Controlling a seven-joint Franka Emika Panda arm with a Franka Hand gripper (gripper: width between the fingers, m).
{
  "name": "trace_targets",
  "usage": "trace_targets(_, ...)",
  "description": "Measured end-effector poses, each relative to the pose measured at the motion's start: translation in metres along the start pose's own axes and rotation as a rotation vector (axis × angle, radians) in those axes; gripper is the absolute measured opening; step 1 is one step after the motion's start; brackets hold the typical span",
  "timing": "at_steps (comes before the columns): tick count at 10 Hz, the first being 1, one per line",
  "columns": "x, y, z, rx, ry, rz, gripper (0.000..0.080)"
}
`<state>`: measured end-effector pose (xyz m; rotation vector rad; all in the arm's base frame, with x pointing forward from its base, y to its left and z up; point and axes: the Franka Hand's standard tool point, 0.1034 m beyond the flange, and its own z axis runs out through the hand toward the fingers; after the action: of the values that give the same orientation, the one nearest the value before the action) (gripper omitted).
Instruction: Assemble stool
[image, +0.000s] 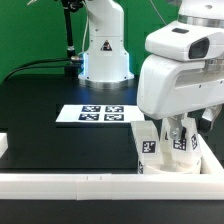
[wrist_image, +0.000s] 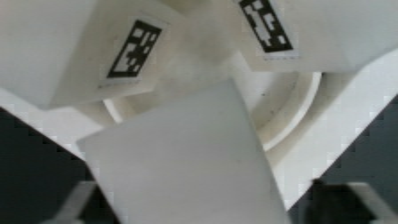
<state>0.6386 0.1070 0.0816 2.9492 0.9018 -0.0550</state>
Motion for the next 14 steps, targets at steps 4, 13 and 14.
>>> trace_targets(4,0.000,0.000,0.000,0.001,0.000,0.281,0.0341)
trace_targets(13,0.004,0.013,0.000,0.123,0.030,1.405,0.0341)
trace_targets(14,0.005,0.012,0.000,0.127,0.027,1.455,0.0341)
